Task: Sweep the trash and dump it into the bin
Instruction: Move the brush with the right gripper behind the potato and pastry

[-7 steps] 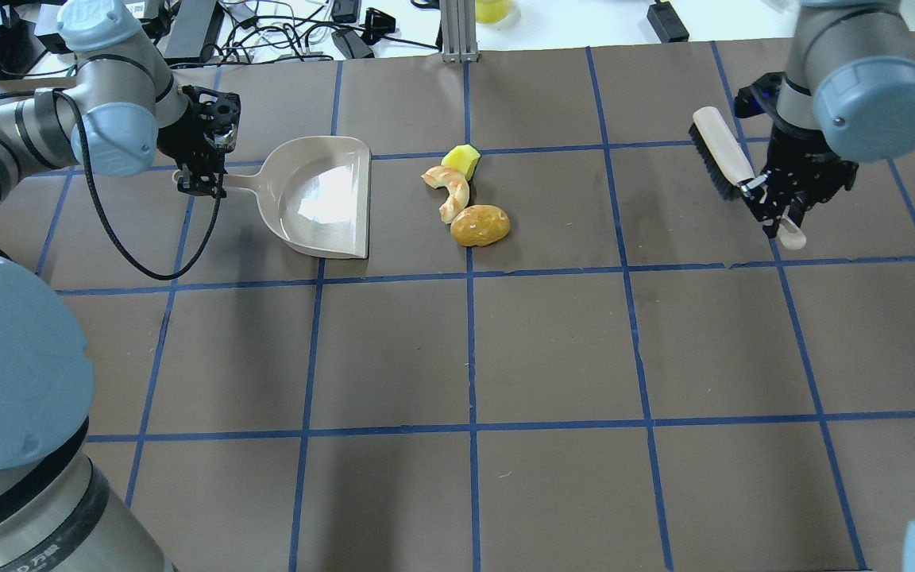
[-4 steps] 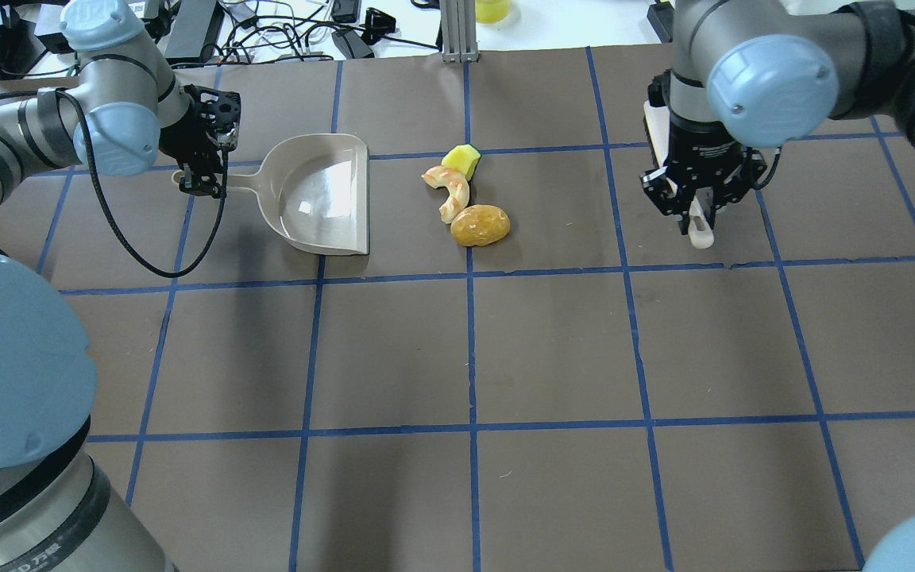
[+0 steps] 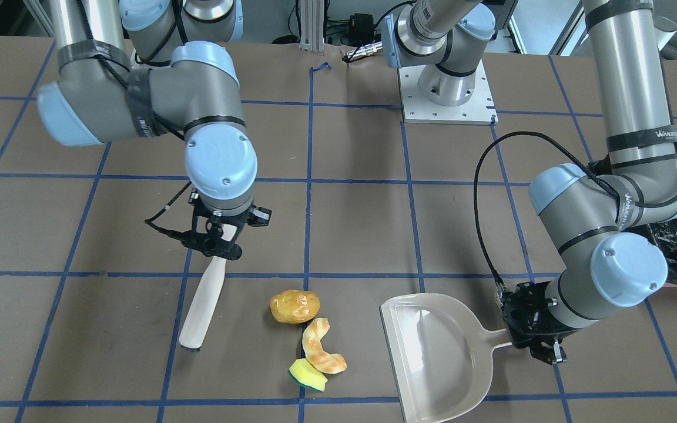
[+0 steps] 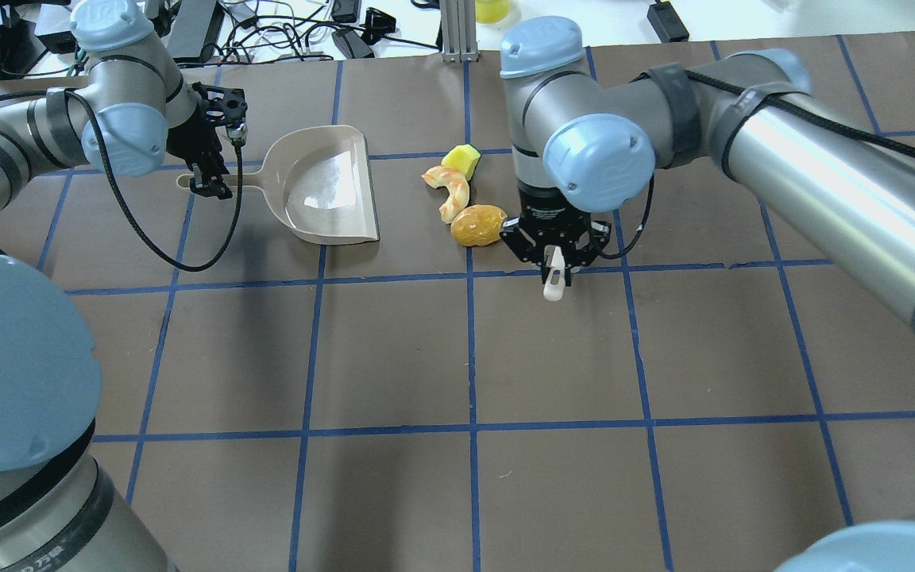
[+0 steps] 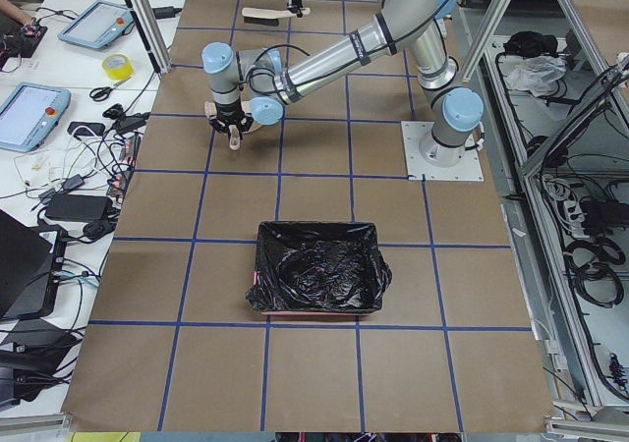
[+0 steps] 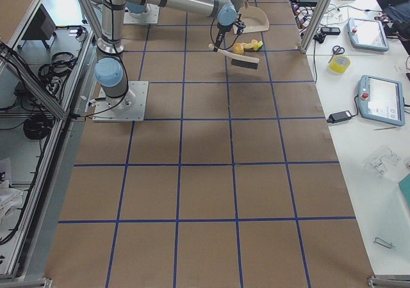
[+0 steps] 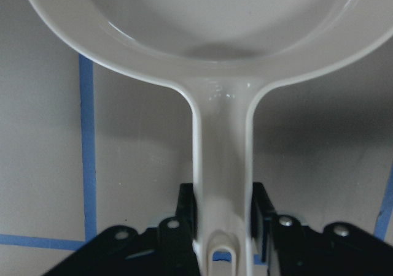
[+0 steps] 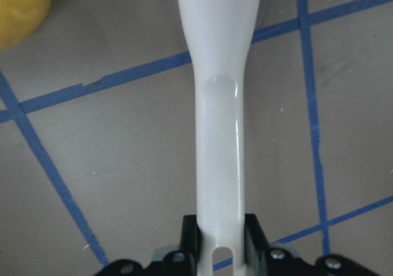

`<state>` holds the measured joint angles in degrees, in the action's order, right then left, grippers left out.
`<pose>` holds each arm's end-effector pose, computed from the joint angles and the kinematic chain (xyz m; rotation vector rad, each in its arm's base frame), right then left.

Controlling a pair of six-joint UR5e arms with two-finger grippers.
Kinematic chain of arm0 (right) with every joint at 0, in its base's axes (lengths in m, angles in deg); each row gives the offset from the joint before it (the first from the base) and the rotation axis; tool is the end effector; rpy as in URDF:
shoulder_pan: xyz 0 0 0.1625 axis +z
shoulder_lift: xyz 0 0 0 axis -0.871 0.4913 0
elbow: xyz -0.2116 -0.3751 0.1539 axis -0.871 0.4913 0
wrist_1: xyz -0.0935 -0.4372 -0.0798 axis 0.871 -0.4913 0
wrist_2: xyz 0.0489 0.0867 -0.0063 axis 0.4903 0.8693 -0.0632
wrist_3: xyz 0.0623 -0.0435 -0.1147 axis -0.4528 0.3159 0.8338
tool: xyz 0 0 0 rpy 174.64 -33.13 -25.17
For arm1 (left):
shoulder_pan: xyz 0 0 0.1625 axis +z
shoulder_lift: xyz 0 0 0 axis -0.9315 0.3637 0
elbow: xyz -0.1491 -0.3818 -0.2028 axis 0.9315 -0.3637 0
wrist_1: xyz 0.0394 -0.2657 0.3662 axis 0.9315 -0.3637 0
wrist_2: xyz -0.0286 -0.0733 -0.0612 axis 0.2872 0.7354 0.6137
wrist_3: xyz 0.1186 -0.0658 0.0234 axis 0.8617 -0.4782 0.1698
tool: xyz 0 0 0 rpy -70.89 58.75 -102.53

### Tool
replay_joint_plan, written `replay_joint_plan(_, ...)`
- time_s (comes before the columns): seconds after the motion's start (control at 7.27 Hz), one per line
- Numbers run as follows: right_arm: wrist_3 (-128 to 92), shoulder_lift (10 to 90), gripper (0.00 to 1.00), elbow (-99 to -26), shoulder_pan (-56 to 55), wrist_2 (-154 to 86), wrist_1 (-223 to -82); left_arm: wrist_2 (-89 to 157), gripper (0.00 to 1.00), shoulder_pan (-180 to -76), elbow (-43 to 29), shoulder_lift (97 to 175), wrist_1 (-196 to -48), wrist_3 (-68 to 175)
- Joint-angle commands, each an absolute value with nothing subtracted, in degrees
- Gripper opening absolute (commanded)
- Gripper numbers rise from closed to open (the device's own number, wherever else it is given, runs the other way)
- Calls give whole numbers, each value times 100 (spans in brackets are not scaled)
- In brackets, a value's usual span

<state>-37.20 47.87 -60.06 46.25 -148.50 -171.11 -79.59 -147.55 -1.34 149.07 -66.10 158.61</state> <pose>0.3054 -0.5647 0.2559 -0.4754 -2.9153 -0.3859 0.0155 -0.7448 0.2087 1.9749 2.3909 0.0189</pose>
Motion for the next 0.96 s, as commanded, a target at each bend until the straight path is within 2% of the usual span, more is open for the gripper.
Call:
replay_joint_plan(0.0, -4830, 4583, 0, -6019, 5024, -14291, -17499, -8057, 0, -14768, -133, 14937, -6602, 15782)
replay_joint_plan(0.14, -4990, 4469, 0, -6019, 5138, -14253, -17945, -8065, 0, -14768, -133, 14937, -6602, 15782)
replay_joint_plan(0.83, -4711, 4152, 0, -5870, 5254, -14095, -18388, -8443, 0, -14953, -133, 14884, -6593, 15852)
